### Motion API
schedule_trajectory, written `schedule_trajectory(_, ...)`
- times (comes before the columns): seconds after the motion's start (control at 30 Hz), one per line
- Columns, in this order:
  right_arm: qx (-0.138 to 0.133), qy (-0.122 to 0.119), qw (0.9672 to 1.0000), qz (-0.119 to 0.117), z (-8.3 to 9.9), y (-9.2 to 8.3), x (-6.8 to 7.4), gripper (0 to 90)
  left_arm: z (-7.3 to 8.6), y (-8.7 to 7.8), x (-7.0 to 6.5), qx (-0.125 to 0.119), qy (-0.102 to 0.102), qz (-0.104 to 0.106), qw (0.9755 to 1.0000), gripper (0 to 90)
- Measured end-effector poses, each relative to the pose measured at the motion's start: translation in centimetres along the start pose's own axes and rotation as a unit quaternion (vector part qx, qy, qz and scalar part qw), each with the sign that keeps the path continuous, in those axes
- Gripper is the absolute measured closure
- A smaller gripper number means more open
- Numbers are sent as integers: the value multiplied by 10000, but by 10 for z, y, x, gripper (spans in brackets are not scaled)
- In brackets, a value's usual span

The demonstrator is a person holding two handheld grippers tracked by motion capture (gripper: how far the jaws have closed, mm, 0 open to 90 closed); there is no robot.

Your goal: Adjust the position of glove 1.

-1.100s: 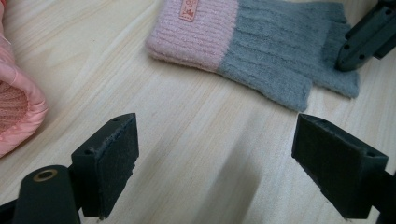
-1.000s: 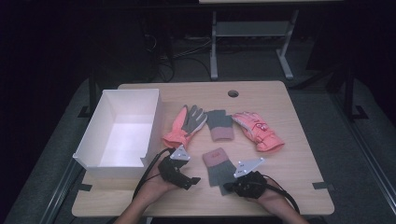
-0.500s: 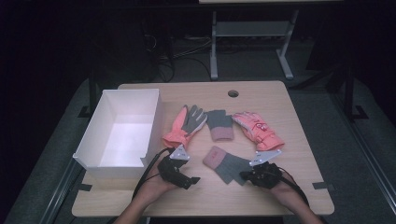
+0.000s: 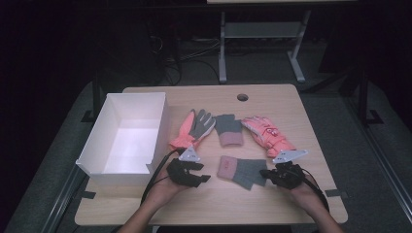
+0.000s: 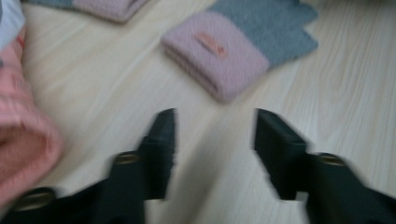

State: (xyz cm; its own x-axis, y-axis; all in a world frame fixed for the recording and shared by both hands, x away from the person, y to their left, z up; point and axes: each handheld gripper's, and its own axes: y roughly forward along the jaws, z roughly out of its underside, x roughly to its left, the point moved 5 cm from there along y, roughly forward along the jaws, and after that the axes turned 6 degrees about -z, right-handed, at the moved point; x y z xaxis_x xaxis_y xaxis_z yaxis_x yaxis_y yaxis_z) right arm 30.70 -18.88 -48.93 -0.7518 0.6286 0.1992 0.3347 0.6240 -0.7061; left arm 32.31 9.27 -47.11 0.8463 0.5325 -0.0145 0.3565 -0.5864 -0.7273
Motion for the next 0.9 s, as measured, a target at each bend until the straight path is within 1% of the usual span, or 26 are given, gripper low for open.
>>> schedule_trajectory(0.03,0,-13,10000,-8,0,0,0,900,-5,2,1,-22,29,29,10000,614)
schedule_trajectory(0.07,-4,-21,10000,-9,0,1,1,900,-10,4,0,-53,-5,49,10000,677)
schedule_trajectory(0.1,-1,-36,10000,-20,0,1,2,900,-13,6,1,-31,54,47,10000,748)
schedule_trajectory(0.17,14,-58,10000,-29,0,0,3,900,-22,11,3,-36,126,73,9999,849)
schedule_trajectory(0.2,-3,-48,10000,-41,0,1,4,900,-26,14,4,-12,221,80,9997,889)
schedule_trajectory(0.3,50,-63,9999,-78,0,2,6,900,-40,26,8,26,347,60,9994,896)
schedule_trajectory(0.33,62,-55,9999,-129,0,3,7,900,-45,31,9,-22,280,93,9996,896)
schedule_trajectory(0.37,62,-55,9999,-129,0,3,7,900,-49,35,11,-16,271,118,9996,896)
schedule_trajectory(0.5,79,-105,9997,-202,-1,4,11,900,-61,50,18,15,313,166,9994,896)
schedule_trajectory(0.57,70,-129,9996,-240,-1,6,13,900,-67,58,20,-23,225,231,9995,896)
schedule_trajectory(0.6,78,-120,9994,-306,-1,6,16,900,-68,62,21,-3,252,250,9994,895)
schedule_trajectory(0.63,78,-120,9994,-306,-1,6,16,900,-70,66,21,-25,200,249,9995,895)
schedule_trajectory(0.67,52,-130,9993,-345,-2,7,18,900,-71,69,21,11,227,276,9994,896)
schedule_trajectory(0.7,49,-151,9991,-391,-2,9,20,900,-72,73,20,-22,165,284,9995,895)
schedule_trajectory(0.73,67,-206,9986,-478,-4,13,25,900,-72,75,20,2,161,300,9994,895)
schedule_trajectory(0.77,67,-206,9986,-478,-4,13,25,900,-72,77,20,31,156,314,9994,895)
schedule_trajectory(0.83,87,-229,9983,-529,-6,17,30,900,-69,81,20,131,188,339,9992,895)
schedule_trajectory(0.87,114,-278,9979,-574,-7,20,33,900,-68,83,19,151,169,352,9991,895)
schedule_trajectory(0.9,154,-314,9976,-590,-8,23,36,900,-67,84,19,196,195,361,9990,895)
